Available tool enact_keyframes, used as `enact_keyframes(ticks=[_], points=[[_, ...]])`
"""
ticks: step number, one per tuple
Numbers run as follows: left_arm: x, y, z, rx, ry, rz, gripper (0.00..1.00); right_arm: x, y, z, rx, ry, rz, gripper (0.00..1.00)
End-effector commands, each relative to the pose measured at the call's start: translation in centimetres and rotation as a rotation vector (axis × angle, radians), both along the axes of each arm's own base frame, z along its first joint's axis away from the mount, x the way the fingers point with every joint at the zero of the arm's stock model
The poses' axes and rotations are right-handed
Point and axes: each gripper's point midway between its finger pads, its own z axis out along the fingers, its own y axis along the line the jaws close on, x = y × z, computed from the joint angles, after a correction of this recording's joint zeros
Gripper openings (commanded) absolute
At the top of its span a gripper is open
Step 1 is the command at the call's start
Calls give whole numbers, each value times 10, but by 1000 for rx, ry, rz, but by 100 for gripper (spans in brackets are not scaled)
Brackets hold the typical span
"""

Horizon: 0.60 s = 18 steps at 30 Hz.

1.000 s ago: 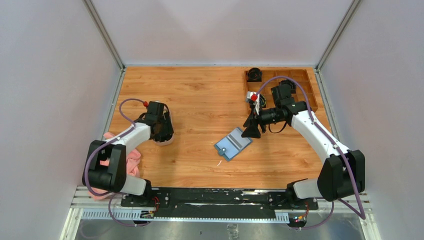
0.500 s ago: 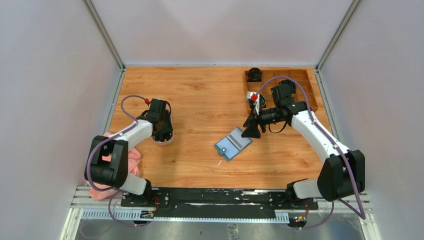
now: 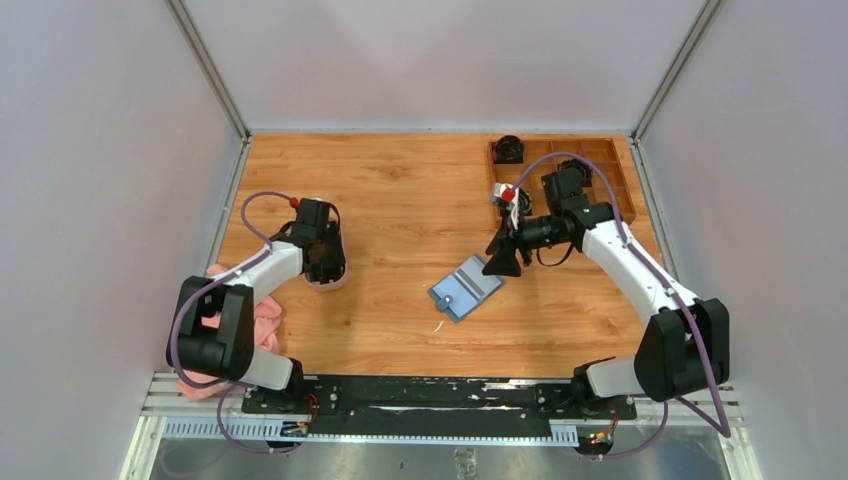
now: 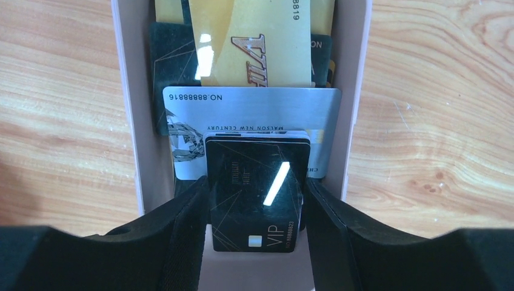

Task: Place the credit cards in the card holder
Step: Pick up the credit card from the storage box.

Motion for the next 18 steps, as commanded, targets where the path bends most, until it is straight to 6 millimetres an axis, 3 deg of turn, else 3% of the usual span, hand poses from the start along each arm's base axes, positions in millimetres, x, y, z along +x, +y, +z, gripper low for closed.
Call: enact_keyframes(ticks=[1, 6, 10, 15, 18], points=[[-5, -1, 11, -45, -27, -22, 52, -6, 3, -2, 28, 23, 26, 63], [-2, -2, 18, -92, -71, -30, 51, -14, 20, -2, 46, 34, 97, 62], [-1, -2, 23, -132, -103, -25, 51, -23, 48, -6, 34, 42, 195, 62], [3, -2, 34, -203, -156, -17, 50, -19, 103, -2, 72, 107, 271, 62], [4, 1, 39, -235, -178, -5, 49, -12, 147, 2, 100, 139, 286, 61]])
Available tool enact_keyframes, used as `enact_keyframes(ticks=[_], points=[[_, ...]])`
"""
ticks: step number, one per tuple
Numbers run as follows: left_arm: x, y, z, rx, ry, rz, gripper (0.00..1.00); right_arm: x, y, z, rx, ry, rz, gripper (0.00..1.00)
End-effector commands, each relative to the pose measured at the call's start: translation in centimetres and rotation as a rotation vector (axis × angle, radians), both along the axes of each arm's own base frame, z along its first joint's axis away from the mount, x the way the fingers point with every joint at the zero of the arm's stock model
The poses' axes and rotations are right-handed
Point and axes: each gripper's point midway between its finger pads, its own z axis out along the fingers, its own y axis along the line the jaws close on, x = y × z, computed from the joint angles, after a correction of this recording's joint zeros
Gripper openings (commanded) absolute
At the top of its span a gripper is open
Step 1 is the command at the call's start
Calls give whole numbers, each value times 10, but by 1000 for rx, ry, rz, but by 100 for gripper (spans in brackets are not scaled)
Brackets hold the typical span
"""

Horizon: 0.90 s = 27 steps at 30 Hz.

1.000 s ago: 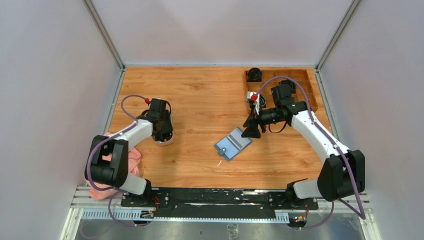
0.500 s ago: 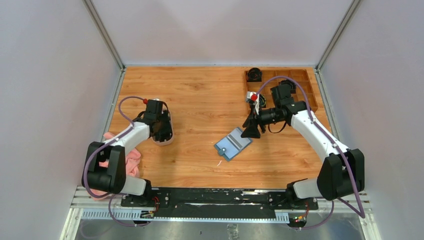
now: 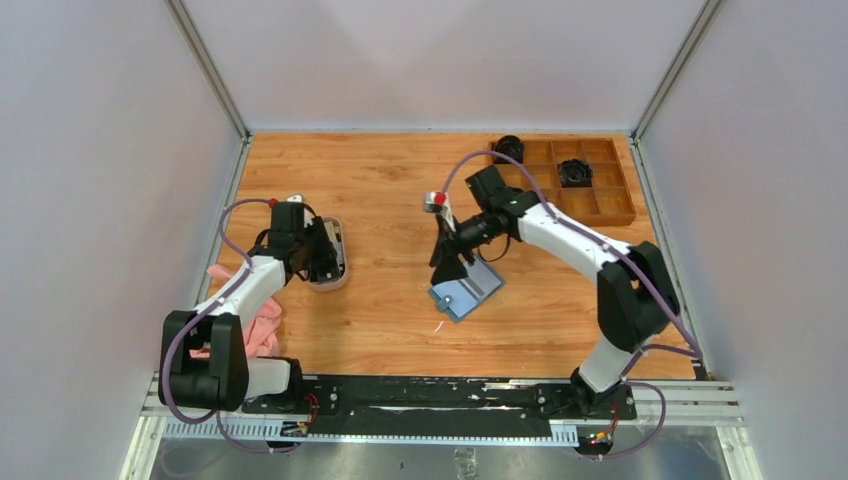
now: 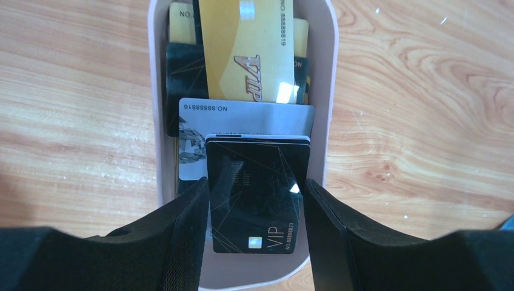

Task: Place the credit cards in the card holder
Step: Pick up the credit card from the storage box.

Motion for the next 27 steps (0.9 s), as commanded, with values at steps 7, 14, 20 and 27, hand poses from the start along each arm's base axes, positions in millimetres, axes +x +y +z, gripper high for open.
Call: enact_keyframes(ticks=[7, 14, 20, 27], points=[[14, 5, 24, -149, -105, 26, 48, 49, 144, 20, 180, 150, -76, 61], [16, 14, 25, -224, -112, 47, 45, 78, 197, -2, 187, 273, -151, 59], [18, 9, 28, -287, -130, 37, 45, 79, 220, -19, 140, 306, -162, 58], [17, 1, 35, -339, -152, 18, 44, 79, 235, -33, 79, 306, -199, 58]])
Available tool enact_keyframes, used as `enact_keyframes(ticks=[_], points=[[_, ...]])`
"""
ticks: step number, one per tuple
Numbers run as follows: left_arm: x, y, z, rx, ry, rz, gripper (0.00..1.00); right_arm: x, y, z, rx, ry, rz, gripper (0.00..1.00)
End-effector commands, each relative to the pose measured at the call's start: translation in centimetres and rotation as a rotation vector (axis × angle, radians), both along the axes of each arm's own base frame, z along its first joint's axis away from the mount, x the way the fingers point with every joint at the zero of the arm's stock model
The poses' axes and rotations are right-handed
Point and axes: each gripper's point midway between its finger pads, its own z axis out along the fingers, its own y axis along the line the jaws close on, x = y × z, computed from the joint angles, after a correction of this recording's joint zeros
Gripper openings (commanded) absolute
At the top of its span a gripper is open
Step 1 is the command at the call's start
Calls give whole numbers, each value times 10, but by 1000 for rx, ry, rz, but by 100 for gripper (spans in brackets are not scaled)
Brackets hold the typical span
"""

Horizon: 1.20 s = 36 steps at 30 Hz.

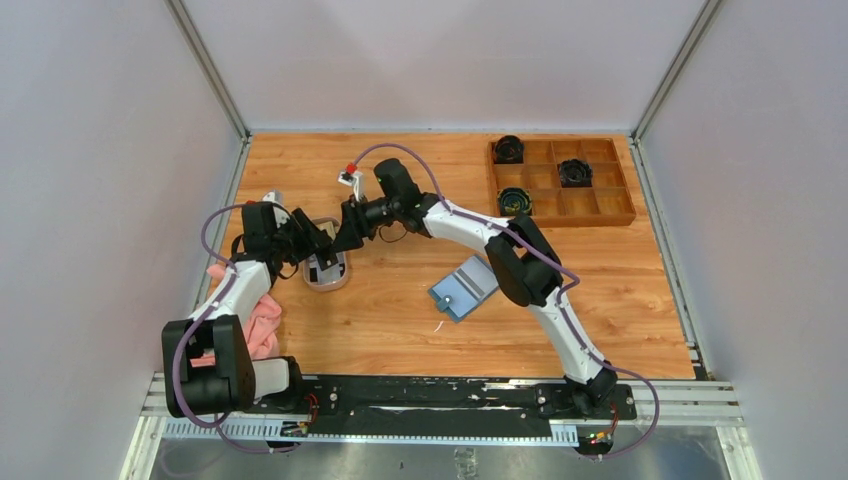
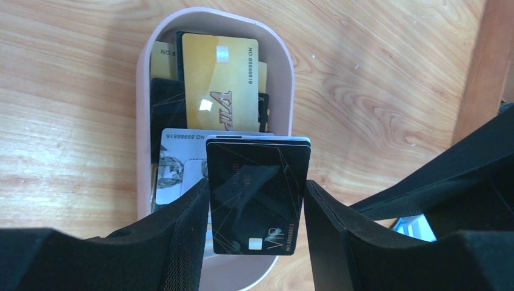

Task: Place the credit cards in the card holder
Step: Pick up the credit card from the storage box.

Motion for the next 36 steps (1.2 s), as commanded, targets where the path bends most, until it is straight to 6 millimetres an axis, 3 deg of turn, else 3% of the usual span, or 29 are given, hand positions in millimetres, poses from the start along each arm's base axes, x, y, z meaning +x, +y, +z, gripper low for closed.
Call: enact_keyframes(ticks=[1, 11, 21, 24, 28, 32, 36], points=[[0, -7, 7, -47, -29, -20, 43, -4, 12, -14, -70, 21, -28, 58], [-3, -6, 10, -52, -40, -11, 43, -3, 9, -32, -145, -6, -60, 58], [-6, -14, 14, -98, -52, -31, 42, -3, 23, -39, -147, 44, -58, 54], [-6, -17, 17, -112, -58, -39, 42, -3, 26, -37, -136, 61, -49, 39], [-7, -20, 25, -128, -78, -49, 43, -3, 25, -33, -132, 89, -53, 3], [-12, -29, 46, -164, -132, -79, 47, 1, 14, -21, -121, 113, -58, 0], [-21, -37, 84, -192, -238, -111, 65, 0, -9, 2, -76, 111, -37, 0]])
